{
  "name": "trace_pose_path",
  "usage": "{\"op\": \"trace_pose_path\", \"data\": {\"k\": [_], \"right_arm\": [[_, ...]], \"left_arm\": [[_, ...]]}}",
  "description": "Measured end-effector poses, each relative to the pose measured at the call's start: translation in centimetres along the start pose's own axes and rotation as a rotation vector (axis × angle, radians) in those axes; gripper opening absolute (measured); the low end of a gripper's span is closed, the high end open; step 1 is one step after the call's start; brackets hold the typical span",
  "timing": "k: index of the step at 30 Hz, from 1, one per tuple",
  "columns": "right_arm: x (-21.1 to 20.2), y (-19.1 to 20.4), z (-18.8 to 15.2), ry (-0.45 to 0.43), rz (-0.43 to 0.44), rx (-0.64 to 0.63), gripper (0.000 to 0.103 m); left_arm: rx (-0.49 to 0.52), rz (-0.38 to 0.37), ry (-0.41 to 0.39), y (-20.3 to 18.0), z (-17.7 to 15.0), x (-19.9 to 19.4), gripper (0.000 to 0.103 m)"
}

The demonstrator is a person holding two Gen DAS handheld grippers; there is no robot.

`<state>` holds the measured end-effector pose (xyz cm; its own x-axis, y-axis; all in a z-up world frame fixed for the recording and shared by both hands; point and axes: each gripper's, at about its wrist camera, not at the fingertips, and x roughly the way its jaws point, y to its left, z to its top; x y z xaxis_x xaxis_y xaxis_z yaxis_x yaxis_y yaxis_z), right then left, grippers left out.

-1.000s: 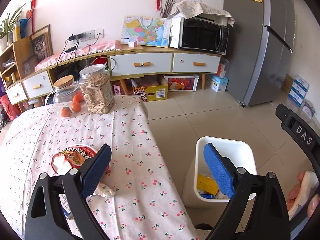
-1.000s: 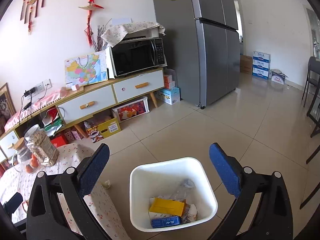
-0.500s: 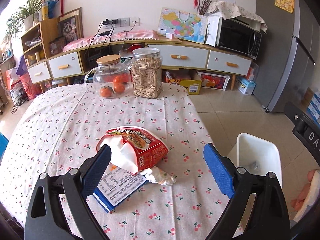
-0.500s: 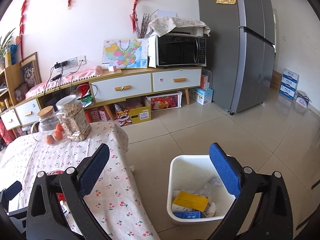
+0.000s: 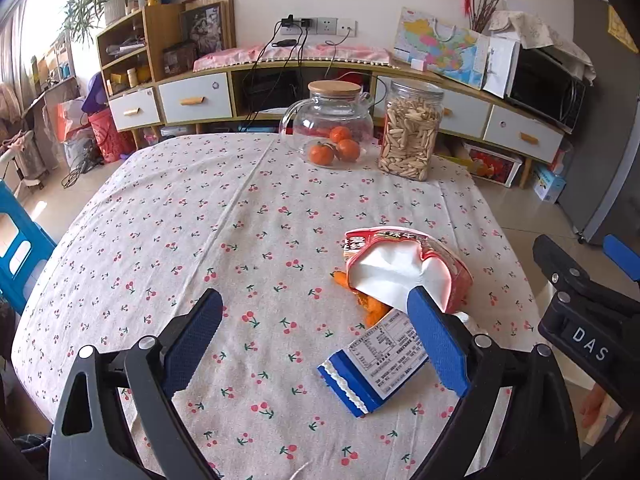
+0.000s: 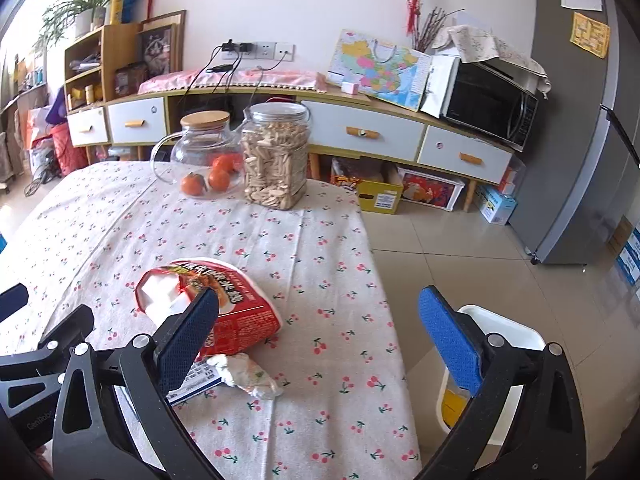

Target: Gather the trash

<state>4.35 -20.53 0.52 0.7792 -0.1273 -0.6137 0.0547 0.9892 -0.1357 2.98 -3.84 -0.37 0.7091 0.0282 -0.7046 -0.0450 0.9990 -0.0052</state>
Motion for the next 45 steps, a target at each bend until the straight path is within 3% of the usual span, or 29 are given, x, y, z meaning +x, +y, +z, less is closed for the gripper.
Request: {"op": "trace_pose_path", "data": {"k": [9, 18, 23, 28, 30, 31, 33, 35, 40, 45], "right_arm": [[2.0, 5.3, -0.3, 0.066, 0.054, -0.188, 0.096], [5.1, 10.2, -1.3, 0.134, 0.094, -0.436, 0.096], [6.5, 12.3, -2.1, 0.118, 0.049, -0.583, 0.096], [7.7, 11.7, -1.3, 0.152, 0.073, -0.519, 0.095], [8.3, 11.2, -1.1, 0.174, 0.095, -0.496, 0.078], [8.4, 11.0, -0.9, 0.182, 0.106, -0.474, 0.076], [8.3, 10.5, -0.4, 0.170, 0.101, -0.448, 0.057], [8.1, 9.6, 0.1, 0.178, 0.128, -0.395, 0.047], [7.5, 7.5, 1.4, 0.160, 0.183, -0.269, 0.044], [5.7, 5.5, 2.6, 0.097, 0.201, -0.192, 0.044]], "left_arm": [[-0.086, 0.044, 0.023, 5.6, -0.8, 0.8, 0.091], [-0.141, 0.041, 0.047, 8.1, -1.7, 1.7, 0.091], [-0.186, 0.016, 0.080, 9.3, -2.1, 2.6, 0.091], [-0.215, -0.006, 0.104, 9.8, -2.3, 3.7, 0.091], [-0.214, -0.015, 0.107, 9.7, -2.4, 3.9, 0.091], [-0.214, -0.020, 0.108, 9.6, -2.4, 4.0, 0.091], [-0.215, -0.033, 0.112, 9.4, -2.4, 4.1, 0.091], [-0.213, -0.044, 0.115, 9.3, -2.4, 4.2, 0.091], [-0.194, -0.085, 0.120, 8.4, -2.5, 4.3, 0.091], [-0.139, -0.206, 0.153, 6.0, -2.4, 4.8, 0.091]]}}
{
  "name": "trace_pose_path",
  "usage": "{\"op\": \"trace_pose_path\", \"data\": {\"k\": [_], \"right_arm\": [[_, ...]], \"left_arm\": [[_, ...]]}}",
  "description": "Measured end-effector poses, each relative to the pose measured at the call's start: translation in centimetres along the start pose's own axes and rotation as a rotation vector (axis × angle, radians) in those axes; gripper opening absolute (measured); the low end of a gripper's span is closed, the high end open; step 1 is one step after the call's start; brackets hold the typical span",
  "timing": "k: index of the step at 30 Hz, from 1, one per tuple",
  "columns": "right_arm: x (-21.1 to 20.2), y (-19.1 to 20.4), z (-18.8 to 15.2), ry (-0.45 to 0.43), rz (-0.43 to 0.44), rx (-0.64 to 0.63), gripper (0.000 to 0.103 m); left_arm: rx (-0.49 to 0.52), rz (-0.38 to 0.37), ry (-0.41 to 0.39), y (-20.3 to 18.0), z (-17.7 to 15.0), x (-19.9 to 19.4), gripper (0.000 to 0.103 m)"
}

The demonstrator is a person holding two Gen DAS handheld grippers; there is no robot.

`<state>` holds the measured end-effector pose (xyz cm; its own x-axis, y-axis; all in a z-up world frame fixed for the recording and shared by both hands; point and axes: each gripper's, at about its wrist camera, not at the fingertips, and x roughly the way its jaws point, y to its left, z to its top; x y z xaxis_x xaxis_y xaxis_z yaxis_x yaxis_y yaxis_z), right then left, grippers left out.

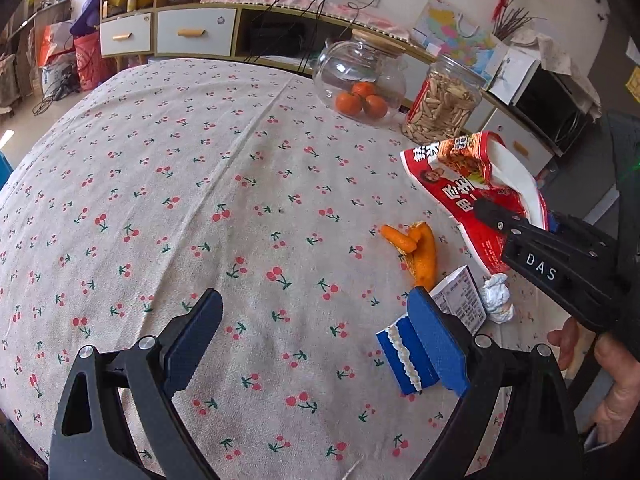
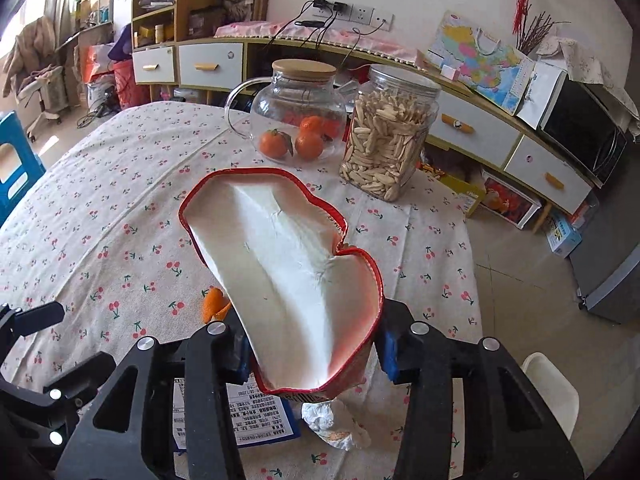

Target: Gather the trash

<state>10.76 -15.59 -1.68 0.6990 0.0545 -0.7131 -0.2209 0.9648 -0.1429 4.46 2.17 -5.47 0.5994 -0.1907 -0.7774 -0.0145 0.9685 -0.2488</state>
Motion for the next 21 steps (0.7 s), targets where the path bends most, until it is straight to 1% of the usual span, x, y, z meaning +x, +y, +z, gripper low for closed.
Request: {"op": "trace_pose_path", "data": {"k": [4, 7, 11, 13, 16, 17, 19, 20, 21], "right_arm": [[-2.0, -2.3, 0.6, -0.054, 0.002, 0.073, 0.044], [-3.0, -4.2, 0.5, -0.066, 0.028, 0.134, 0.044], [-3.9, -5.8, 0.2, -0.080, 0.036, 0.176, 0.044], [-4.3, -6.3, 0.0, -0.088, 0.034, 0.184, 0.044], [-5.0, -6.9, -0.2, -0.101, 0.030, 0.188, 0.044], [-5.1, -7.0, -0.3, -0.104, 0.028, 0.188, 0.044], [-5.3, -7.2, -0.5, -0.106, 0.027, 0.191, 0.044], [-5.3, -7.4, -0.5, -0.106, 0.027, 0.195, 0.044], [-5.4, -7.6, -0.6, -0.107, 0.027, 0.200, 0.044]], "left_arm": [[0.122, -0.043, 0.046, -3.1, -0.3, 1.1, 0.091], [0.244, -0.048, 0.081, -5.7, -0.6, 1.9, 0.091], [0.380, -0.053, 0.130, -8.7, -0.8, 2.9, 0.091], [0.460, -0.030, 0.171, -10.2, -0.9, 4.0, 0.091], [0.587, 0.033, 0.204, -12.1, -1.1, 5.5, 0.091], [0.610, 0.041, 0.226, -12.5, -1.1, 6.0, 0.091], [0.634, 0.032, 0.278, -12.7, -1.2, 6.8, 0.091], [0.645, 0.028, 0.286, -12.8, -1.4, 7.0, 0.088], [0.651, 0.016, 0.288, -12.7, -1.6, 7.0, 0.080]]}}
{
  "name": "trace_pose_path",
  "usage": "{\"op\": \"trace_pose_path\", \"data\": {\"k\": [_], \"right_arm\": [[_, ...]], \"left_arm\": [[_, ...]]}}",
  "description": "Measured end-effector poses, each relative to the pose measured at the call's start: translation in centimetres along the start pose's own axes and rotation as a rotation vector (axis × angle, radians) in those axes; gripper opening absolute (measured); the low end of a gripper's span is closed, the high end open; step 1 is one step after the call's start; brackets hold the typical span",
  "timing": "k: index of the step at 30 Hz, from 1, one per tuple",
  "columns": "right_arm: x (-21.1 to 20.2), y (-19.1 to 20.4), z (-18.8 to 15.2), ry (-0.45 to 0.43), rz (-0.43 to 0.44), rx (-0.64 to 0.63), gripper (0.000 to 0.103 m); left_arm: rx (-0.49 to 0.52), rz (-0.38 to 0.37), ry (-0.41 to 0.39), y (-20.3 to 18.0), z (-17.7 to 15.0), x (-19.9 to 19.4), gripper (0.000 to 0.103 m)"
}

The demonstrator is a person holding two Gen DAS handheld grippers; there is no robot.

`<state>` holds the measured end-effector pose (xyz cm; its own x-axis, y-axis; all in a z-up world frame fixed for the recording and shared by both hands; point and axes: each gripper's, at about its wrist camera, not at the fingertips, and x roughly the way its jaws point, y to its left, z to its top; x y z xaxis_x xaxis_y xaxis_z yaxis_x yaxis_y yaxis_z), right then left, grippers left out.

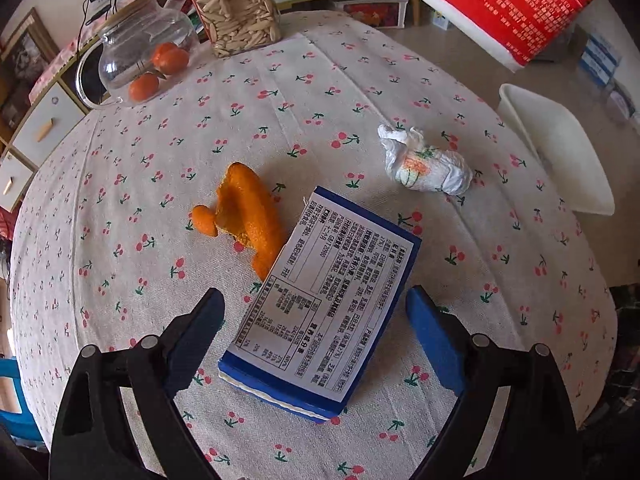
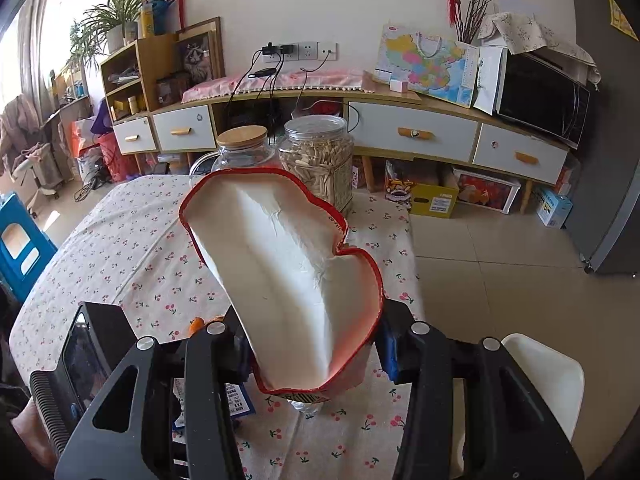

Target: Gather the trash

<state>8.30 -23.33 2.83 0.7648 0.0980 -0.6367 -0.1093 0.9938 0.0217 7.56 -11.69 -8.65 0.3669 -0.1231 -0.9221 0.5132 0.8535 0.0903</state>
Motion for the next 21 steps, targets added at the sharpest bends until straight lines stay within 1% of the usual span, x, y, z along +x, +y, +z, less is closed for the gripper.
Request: {"op": "trace_pose_path", "data": {"k": [1, 2, 5, 9, 11, 14, 16, 21], "right_arm": [[-0.1, -0.1, 0.0, -0.001, 0.000, 0.005, 0.044], [-0.1, -0.2, 0.0, -0.001, 0.002, 0.009, 0.044], [-0.2, -0.2, -0.1, -0.001, 0.014, 0.020, 0.044], [-0.6, 0.2, -0.3, -0.010, 0.027, 0.019, 0.044], [-0.7, 0.5, -0.5, -0.013, 0.039, 0.017, 0.044], [-0.9, 1.4, -0.9, -0.020, 0.044, 0.005, 0.044], [-1.0, 2.0, -1.2, -0.021, 0.047, -0.002, 0.044], [-0.8, 3.1, -1.9, -0.019, 0.058, -0.013, 0.044]], "left_arm": [[-0.008, -0.041, -0.006, 0.0, -0.2, -0.2, 0.064], [-0.034, -0.067, -0.021, 0.3, -0.6, -0.5, 0.060], [-0.115, -0.082, -0.057, 1.4, -1.4, -1.2, 0.057], [-0.272, -0.117, -0.133, 4.2, -2.7, -3.6, 0.056], [-0.338, -0.092, -0.175, 5.7, -3.4, -4.9, 0.056], [-0.421, -0.023, -0.235, 7.5, -4.4, -6.1, 0.056], [-0.470, 0.009, -0.268, 8.6, -4.9, -6.6, 0.056], [-0.546, 0.098, -0.332, 10.3, -5.5, -7.4, 0.056]]}}
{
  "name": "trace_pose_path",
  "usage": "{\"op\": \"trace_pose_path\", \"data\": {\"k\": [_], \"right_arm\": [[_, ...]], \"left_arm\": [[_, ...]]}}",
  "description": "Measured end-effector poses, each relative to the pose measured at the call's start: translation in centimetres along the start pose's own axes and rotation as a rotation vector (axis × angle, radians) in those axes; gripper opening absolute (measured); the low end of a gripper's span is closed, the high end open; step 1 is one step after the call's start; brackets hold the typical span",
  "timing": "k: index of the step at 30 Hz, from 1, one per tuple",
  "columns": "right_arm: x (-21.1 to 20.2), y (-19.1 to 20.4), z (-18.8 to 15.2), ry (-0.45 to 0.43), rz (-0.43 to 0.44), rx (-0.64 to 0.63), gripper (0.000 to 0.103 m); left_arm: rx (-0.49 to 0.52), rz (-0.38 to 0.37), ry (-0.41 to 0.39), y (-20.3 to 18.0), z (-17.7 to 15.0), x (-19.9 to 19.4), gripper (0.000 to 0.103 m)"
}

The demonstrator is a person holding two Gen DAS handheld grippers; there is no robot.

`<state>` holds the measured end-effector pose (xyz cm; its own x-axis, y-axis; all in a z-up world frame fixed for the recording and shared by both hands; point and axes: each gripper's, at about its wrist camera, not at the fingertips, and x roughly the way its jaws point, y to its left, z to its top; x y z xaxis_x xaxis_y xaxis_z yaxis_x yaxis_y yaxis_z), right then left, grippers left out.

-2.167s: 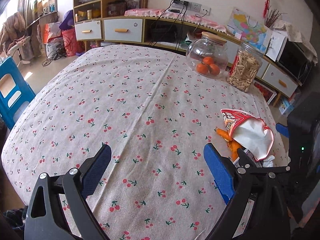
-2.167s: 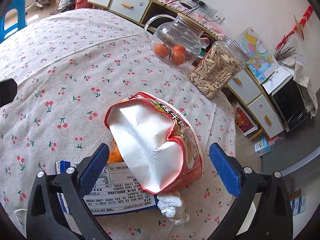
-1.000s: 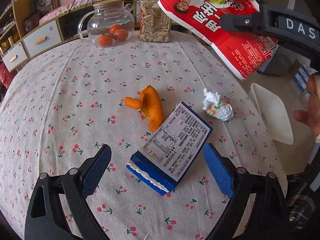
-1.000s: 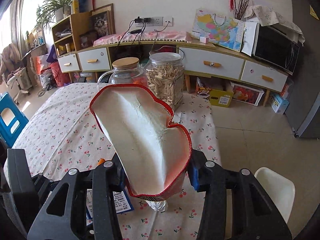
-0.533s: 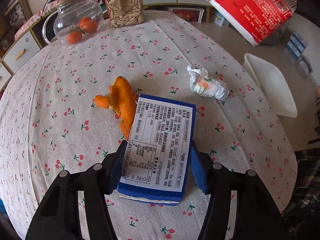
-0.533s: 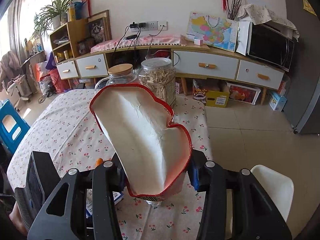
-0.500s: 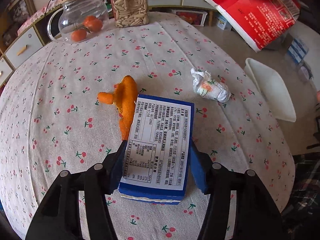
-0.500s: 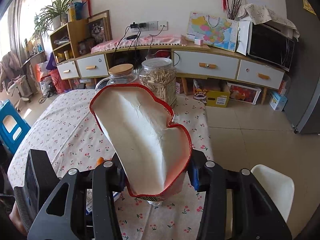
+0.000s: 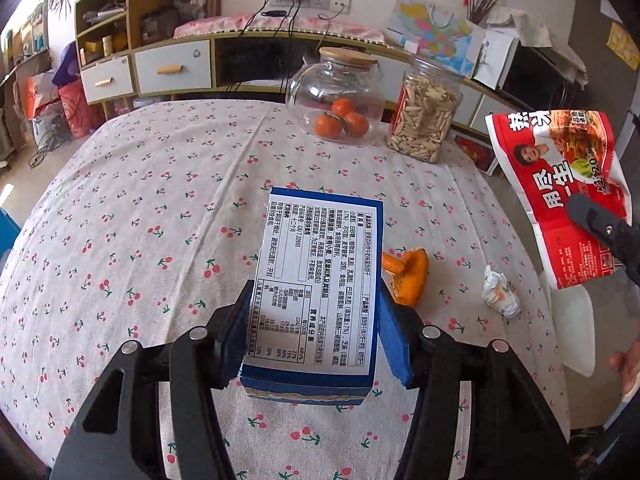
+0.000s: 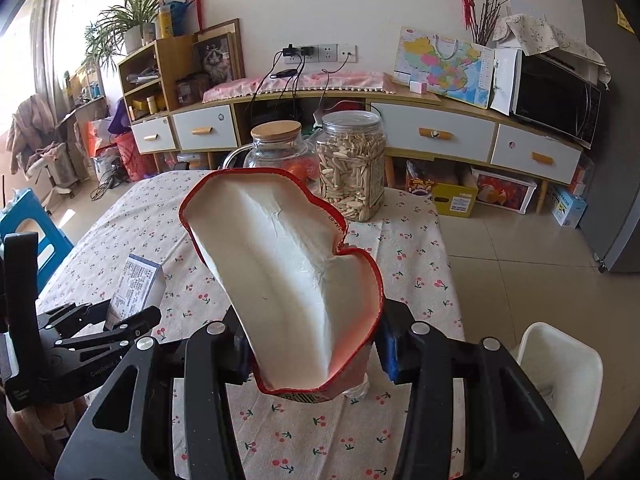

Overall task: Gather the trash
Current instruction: 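Grasp the blue-and-white printed box with the left gripper while the right holds the bag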

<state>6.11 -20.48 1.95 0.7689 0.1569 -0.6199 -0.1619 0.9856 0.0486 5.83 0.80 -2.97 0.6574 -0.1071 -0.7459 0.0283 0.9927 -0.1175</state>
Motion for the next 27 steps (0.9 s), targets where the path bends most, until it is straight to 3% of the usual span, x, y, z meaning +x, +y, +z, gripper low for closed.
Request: {"op": "trace_pose_path", "data": {"k": [13, 27], "right_arm": [[-0.5, 0.7, -0.2, -0.056, -0.003, -0.014, 0.044], [-2.0, -1.3, -0.5, -0.098, -0.043, 0.022, 0.044]], "left_arm": [[-0.030, 0.086, -0.175, 0.0, 0.3, -2.2, 0.056], [0.025, 0.073, -0.274, -3.4, 0.1, -4.4, 0.056]]}}
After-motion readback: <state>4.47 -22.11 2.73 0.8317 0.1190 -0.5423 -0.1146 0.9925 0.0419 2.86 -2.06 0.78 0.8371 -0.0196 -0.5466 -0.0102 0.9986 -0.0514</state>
